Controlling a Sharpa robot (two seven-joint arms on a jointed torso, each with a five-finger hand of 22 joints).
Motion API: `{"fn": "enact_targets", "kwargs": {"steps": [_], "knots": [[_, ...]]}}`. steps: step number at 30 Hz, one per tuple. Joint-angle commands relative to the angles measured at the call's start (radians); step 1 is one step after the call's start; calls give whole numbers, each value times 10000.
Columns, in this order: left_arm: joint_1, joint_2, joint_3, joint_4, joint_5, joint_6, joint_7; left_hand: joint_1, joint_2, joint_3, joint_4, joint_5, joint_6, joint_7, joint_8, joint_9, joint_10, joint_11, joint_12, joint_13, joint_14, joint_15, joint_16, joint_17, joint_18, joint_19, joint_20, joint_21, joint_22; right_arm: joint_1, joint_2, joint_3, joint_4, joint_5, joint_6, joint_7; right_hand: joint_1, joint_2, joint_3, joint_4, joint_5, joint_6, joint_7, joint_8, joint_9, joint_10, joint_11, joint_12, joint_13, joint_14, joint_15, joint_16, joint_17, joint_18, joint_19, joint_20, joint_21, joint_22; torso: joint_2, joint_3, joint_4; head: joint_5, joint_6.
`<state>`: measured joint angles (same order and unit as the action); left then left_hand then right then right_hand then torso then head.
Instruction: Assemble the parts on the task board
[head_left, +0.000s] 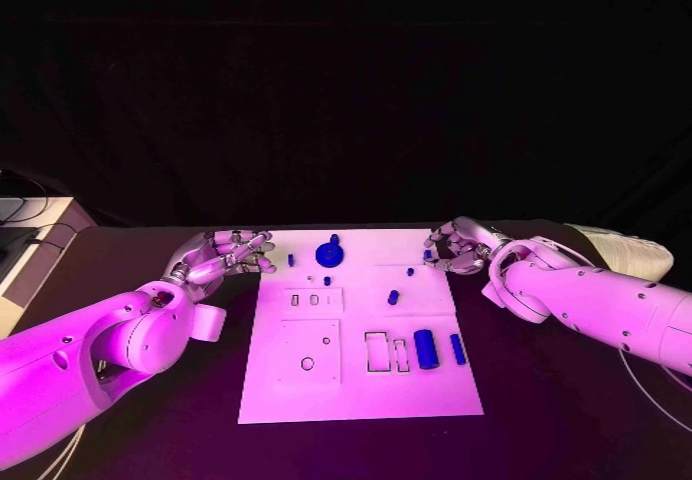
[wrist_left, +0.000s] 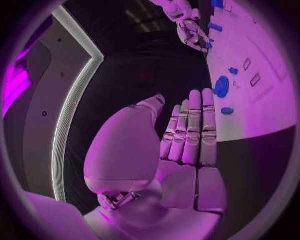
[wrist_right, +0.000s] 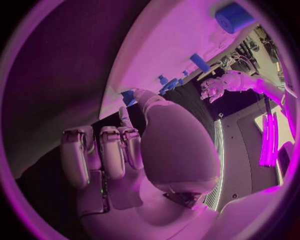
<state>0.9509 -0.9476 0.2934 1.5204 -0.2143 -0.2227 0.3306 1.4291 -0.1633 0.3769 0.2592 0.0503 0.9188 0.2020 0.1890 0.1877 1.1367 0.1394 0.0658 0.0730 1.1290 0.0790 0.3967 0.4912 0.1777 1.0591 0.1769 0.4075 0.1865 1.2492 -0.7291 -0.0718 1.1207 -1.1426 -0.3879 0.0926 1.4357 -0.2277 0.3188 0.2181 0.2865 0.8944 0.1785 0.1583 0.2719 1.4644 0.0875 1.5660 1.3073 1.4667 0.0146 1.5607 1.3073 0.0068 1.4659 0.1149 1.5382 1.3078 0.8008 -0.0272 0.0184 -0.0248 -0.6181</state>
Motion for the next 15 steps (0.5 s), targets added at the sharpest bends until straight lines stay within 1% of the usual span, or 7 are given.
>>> {"fn": "enact_targets", "kwargs": {"steps": [1, 4, 9, 15], "knots": [[-1, 22, 9, 6, -32, 164, 49, -123, -3, 21, -15, 13, 28, 49, -26, 8, 21, 28, 9, -1, -91, -1, 36, 9, 28, -61, -10, 45, 10, -17, 22, -13, -36, -79, 158, -24, 12, 84, 61, 7, -31, 150, -34, 62, 31, 1064, 31, 48, 2635, 974, 11, 33, 2363, 18, 880, 37, 41, 2335, 2, 3, 3, 26, -19], [-1, 21, 9, 1, -32, 160, 42, -123, -3, 21, -15, 13, 28, 49, -26, 8, 21, 28, 9, -1, -91, -1, 36, 9, 28, -61, -10, 45, 10, -17, 39, -13, -55, -78, 203, -6, 8, 111, 106, 3, -39, 269, -59, 104, 51, 1064, 11, 48, 2635, 981, -12, 40, 2389, 15, 887, 19, 52, 2347, 2, -4, -3, 21, -20], [-1, 25, 9, -4, -32, 161, 34, -126, -7, 20, -15, 13, 14, 58, -36, 6, 5, 35, -1, -4, -94, 2, 35, 15, 27, -65, -8, 48, 12, -17, 51, -13, -69, -90, 308, 12, 10, 227, 303, -19, -61, 653, -160, 239, 109, 1064, -72, 48, 2635, 983, -110, 42, 2399, 8, 903, -61, 76, 2375, -3, 4, -6, 27, -29], [-1, 23, 9, -12, -32, 159, 28, -126, -7, 20, -15, 13, 14, 58, -36, 6, 5, 35, -1, -4, -94, 2, 35, 15, 27, -65, -8, 48, 12, -17, 42, -13, -77, -119, 400, 11, -5, 276, 433, -46, -115, 860, -245, 314, 139, 1064, -147, 48, 2635, 984, -180, 41, 2401, 5, 908, -125, 85, 2385, -6, 4, -10, 31, -23]]}}
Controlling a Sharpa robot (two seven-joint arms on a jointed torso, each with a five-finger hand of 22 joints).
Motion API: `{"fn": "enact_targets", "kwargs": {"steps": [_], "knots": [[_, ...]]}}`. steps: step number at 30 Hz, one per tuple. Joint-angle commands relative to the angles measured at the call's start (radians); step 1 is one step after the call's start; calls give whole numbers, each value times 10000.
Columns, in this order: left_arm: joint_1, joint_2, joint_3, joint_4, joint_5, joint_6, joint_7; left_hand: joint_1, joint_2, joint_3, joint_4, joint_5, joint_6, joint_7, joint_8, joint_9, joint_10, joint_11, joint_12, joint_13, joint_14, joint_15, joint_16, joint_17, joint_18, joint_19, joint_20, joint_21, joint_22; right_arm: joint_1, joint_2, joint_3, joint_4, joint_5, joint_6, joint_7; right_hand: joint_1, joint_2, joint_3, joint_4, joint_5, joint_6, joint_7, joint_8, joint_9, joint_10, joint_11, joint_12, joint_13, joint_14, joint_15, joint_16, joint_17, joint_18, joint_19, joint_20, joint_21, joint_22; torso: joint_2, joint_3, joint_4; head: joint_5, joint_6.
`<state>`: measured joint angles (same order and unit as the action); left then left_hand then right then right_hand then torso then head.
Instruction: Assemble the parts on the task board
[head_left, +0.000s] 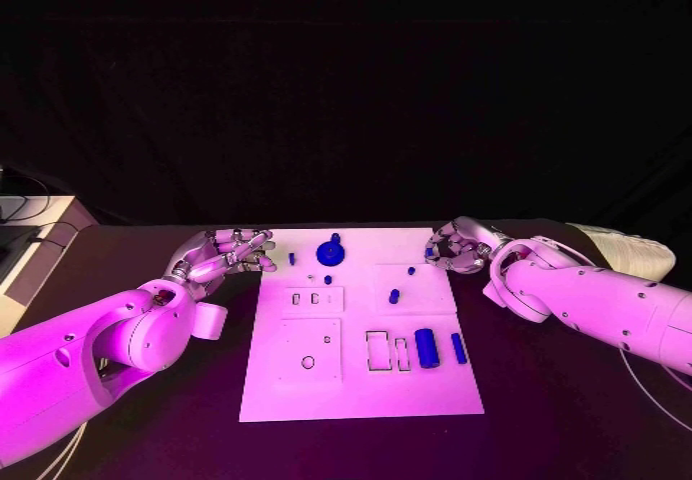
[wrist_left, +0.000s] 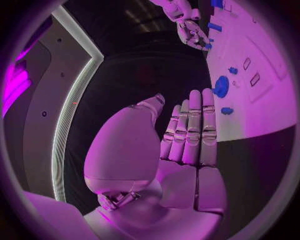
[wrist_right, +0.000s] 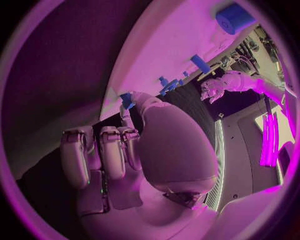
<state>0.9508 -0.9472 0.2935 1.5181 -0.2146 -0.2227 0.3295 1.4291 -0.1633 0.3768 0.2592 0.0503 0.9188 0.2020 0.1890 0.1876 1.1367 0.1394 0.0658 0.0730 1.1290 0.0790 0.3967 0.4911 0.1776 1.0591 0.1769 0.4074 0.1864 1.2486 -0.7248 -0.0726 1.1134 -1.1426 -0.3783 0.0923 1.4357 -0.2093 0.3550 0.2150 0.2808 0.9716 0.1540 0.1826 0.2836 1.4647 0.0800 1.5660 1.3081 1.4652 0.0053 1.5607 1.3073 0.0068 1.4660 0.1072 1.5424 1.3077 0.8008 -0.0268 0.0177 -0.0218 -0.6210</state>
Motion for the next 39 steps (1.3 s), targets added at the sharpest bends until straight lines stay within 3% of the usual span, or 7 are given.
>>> {"fn": "enact_targets", "kwargs": {"steps": [1, 10, 20, 25, 32, 35, 39], "knots": [[-1, 20, 8, 9, -28, 160, 38, -126, -7, 20, -15, 13, 14, 58, -36, 7, 5, 35, -1, -4, -94, 3, 35, 16, 28, -65, -8, 48, 13, -11, 0, -6, -6, -122, 319, 16, -9, 101, 91, -19, -75, 113, -10, 80, 25, 1061, -82, 48, 2627, 1000, -97, 44, 2409, 5, 907, -57, 42, 2386, -6, 0, -4, -4, 6], [-2, 34, 8, -6, -28, 164, 32, -127, -8, 21, -16, 13, 4, 67, -43, 5, -8, 41, -8, -7, -96, 6, 35, 23, 27, -69, -7, 51, 14, -11, 30, -6, 15, -132, 184, 92, -63, 188, 255, -59, -163, 370, -131, 194, 76, 1061, -181, 48, 2627, 1007, -217, 49, 2435, -6, 930, -161, 80, 2427, -5, -9, 4, -15, 21], [-5, 54, 8, -38, -28, 156, 33, -132, -9, 21, -15, 12, -8, 82, -52, 4, -23, 51, -14, -10, -99, 12, 35, 31, 26, -74, -4, 55, 16, 7, 55, 9, 159, -254, -1381, 241, -211, 232, 354, -80, -138, 651, -278, 372, 162, 1061, -314, 48, 2627, 1046, -332, 90, 2594, -68, 1048, -274, 284, 2631, -18, -17, 12, 10, 33], [-12, 65, 8, -59, -28, 154, 33, -132, -9, 21, -15, 12, -8, 82, -52, 4, -23, 51, -14, -10, -99, 12, 35, 31, 26, -74, -4, 55, 16, 173, 55, 40, 394, -510, -2068, 75, -231, 220, 358, -88, -124, 689, -297, 400, 176, 1061, -333, 48, 2627, 1050, -344, 95, 2611, -68, 1048, -288, 284, 2631, -37, -25, 25, 15, 37], [-17, 49, 8, -63, -23, 137, 24, -133, -9, 21, -15, 13, -12, 87, -56, 4, -28, 54, -16, -11, -100, 14, 35, 35, 26, -76, -3, 57, 17, 409, -35, 67, 1216, -620, -2417, -534, -311, 248, 381, -68, -139, 718, -317, 432, 196, 1061, -359, 48, 2627, 1056, -364, 101, 2635, -68, 1048, -314, 284, 2631, -75, -40, -38, 55, 52], [-18, 42, 8, -62, -16, 130, 16, -133, -9, 21, -15, 13, -12, 87, -56, 4, -28, 54, -16, -11, -100, 14, 35, 35, 26, -76, -3, 57, 17, 451, -30, 69, 1730, -645, -2271, -920, -321, 244, 381, -68, -156, 715, -319, 433, 197, 1061, -361, 48, 2627, 1053, -366, 99, 2625, -68, 1048, -317, 284, 2631, -122, -61, -69, 65, 33], [-23, 67, 7, -91, -1, 128, 18, -133, -9, 21, -15, 13, -12, 87, -56, 4, -28, 54, -16, -11, -100, 14, 35, 35, 26, -76, -3, 57, 17, 452, 88, 44, 2464, -694, -1948, -1556, -451, 248, 376, -37, -494, 667, -315, 429, 206, 1061, -364, 48, 2627, 1052, -366, 97, 2618, -68, 1048, -331, 284, 2631, -151, -82, -77, 106, 12]]}}
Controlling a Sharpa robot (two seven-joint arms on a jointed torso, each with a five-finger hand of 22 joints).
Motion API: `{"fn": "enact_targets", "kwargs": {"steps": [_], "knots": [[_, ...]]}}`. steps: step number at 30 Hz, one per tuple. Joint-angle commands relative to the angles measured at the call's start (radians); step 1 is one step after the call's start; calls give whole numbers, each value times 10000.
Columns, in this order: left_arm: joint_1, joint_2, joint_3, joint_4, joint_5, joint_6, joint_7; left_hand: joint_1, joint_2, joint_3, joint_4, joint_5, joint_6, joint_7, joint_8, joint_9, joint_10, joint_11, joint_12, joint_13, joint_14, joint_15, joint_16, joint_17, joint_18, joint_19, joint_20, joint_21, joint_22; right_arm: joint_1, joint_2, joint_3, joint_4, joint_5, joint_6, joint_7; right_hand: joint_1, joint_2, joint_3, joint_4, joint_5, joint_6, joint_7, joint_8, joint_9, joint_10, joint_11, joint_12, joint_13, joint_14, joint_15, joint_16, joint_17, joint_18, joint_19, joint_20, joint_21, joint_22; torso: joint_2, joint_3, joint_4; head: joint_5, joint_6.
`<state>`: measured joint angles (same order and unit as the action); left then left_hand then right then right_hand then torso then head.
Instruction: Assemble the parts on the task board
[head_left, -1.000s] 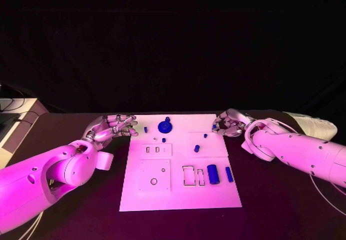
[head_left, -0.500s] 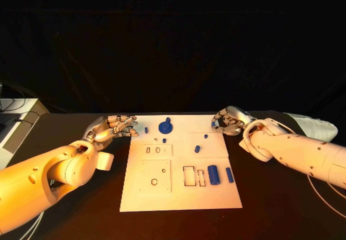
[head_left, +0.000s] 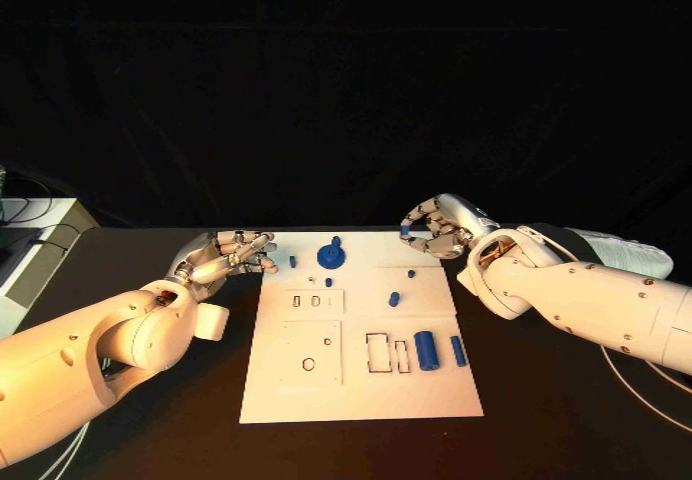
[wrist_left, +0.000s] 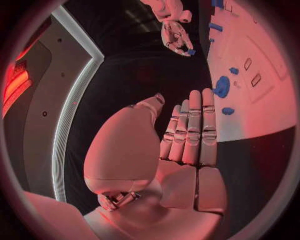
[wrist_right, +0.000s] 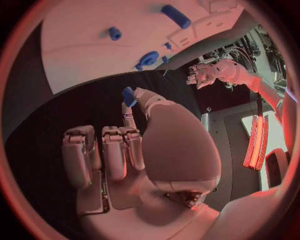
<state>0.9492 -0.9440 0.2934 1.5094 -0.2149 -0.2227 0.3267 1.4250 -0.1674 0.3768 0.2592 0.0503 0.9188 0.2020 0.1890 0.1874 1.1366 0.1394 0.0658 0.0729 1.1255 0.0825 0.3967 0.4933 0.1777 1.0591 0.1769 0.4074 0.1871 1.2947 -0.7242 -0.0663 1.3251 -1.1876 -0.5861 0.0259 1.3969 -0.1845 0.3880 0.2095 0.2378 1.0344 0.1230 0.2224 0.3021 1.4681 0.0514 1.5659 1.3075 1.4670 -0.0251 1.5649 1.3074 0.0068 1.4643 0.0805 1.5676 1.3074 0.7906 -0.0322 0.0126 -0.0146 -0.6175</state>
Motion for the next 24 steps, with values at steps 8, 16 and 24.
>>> {"fn": "enact_targets", "kwargs": {"steps": [8, 16, 24], "knots": [[-136, 140, 7, -62, 15, 169, 74, -100, 35, 23, -12, 13, -16, 98, -61, 6, -32, 61, -14, -10, -66, -16, 36, 25, 24, -81, 0, 63, 12, -89, 521, -156, 1164, -628, 463, -2118, -94, 23, 61, 29, -37, 48, -15, 43, 29, 1027, -85, 49, 2632, 1021, -57, 39, 2559, -68, 1065, -63, 32, 2634, -89, -98, -32, 106, -56], [-208, 192, 7, -115, 17, 178, 79, -99, 43, 27, -12, 13, -11, 99, -59, 8, -27, 61, -11, -9, -66, -15, 36, 29, 24, -83, 1, 65, 13, -343, 1109, -284, 1414, -1075, 663, -3051, -86, 27, 93, -1, 52, 53, -31, 57, 39, 1027, -102, 49, 2632, 1020, -59, 38, 2556, -68, 1065, -63, 32, 2634, -99, -139, -51, 220, -143], [-218, 180, 7, -50, 15, 169, 76, -99, 51, 32, -11, 14, -6, 99, -58, 10, -22, 61, -8, -8, -66, -14, 37, 33, 24, -84, 2, 68, 14, -604, 1750, -425, 1299, -1647, 1220, -3420, -82, 20, 120, -29, 101, 8, -21, 40, 36, 1027, -101, 49, 2632, 1010, -56, 27, 2513, -68, 1065, -63, 32, 2634, -89, -141, -33, 219, -198]]}}
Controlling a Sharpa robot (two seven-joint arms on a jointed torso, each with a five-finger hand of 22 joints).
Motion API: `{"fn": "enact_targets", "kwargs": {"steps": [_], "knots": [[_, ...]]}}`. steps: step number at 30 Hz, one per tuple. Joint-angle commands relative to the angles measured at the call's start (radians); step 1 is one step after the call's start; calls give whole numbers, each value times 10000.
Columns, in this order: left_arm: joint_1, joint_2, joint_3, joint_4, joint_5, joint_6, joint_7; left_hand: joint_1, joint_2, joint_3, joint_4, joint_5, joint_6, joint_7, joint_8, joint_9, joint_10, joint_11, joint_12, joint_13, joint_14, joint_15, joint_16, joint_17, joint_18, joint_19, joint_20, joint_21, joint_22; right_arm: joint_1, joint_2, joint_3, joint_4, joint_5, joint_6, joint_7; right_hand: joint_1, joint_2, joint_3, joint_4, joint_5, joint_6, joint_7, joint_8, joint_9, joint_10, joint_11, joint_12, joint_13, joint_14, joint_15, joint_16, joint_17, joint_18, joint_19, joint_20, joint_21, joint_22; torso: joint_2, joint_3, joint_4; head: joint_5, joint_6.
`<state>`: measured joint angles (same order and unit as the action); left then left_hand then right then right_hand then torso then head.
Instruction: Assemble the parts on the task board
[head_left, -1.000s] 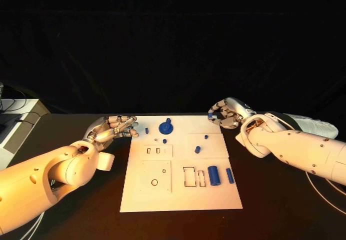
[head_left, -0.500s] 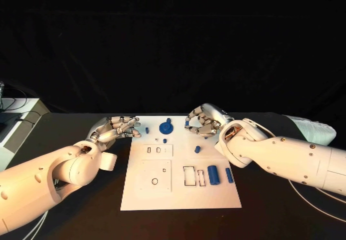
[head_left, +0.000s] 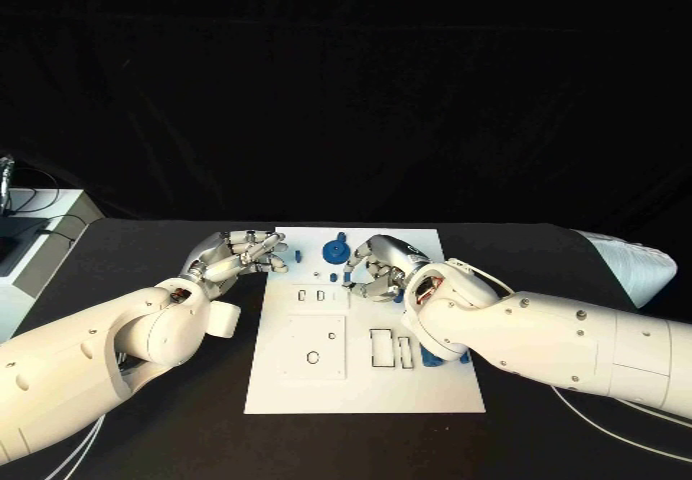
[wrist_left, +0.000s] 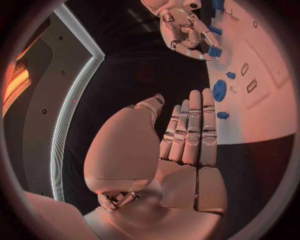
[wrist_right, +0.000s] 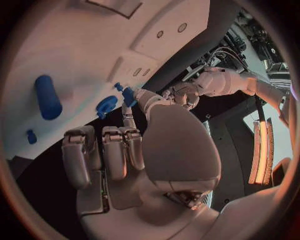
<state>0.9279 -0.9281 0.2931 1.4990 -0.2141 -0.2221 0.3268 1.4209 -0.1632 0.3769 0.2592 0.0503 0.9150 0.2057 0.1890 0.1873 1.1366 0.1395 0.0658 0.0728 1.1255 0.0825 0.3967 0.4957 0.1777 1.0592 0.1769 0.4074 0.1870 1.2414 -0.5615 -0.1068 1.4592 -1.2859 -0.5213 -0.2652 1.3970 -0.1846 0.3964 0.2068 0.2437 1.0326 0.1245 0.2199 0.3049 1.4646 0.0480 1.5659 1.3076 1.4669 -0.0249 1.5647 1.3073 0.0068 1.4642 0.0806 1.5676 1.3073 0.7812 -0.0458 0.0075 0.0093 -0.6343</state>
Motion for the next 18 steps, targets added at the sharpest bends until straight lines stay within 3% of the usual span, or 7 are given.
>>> {"fn": "enact_targets", "kwargs": {"steps": [1, 12, 18], "knots": [[-5, 25, 9, 62, 6, 166, 74, -58, 10, 32, -11, 13, 31, 62, -57, 11, -22, 61, -8, -7, -67, -14, 37, 9, 25, -85, 2, 68, 16, -103, 182, -30, -65, -743, 593, -559, -83, 21, 36, -1, 42, 27, -35, 66, 7, 1062, -67, 49, 2632, 1011, -57, 29, 2513, -68, 1066, -65, 32, 2635, 7, -6, 23, -17, -33], [-6, 29, 9, 72, 0, 184, 61, -46, 15, 42, -21, 13, 37, 56, -57, 14, -15, 58, -4, -6, -71, -14, 36, 20, 26, -90, 3, 74, 18, -298, 439, -63, -126, -1365, 392, -1078, -160, -8, 23, 17, 9, -2, -19, 57, 7, 1062, -53, 49, 2632, 1001, -44, 18, 2474, -68, 1066, -59, 32, 2635, -10, 16, -8, 46, -134], [-6, 32, 10, 67, -2, 202, 49, -46, 15, 42, -21, 13, 37, 56, -57, 14, -15, 58, -4, -6, -71, -14, 36, 20, 26, -90, 3, 74, 18, -330, 513, -65, -137, -1559, 355, -1145, -167, -18, 22, 14, 7, -10, -19, 54, 6, 1062, -52, 49, 2632, 1003, -41, 21, 2482, -68, 1066, -57, 32, 2635, -6, 14, 10, 55, -157]]}}
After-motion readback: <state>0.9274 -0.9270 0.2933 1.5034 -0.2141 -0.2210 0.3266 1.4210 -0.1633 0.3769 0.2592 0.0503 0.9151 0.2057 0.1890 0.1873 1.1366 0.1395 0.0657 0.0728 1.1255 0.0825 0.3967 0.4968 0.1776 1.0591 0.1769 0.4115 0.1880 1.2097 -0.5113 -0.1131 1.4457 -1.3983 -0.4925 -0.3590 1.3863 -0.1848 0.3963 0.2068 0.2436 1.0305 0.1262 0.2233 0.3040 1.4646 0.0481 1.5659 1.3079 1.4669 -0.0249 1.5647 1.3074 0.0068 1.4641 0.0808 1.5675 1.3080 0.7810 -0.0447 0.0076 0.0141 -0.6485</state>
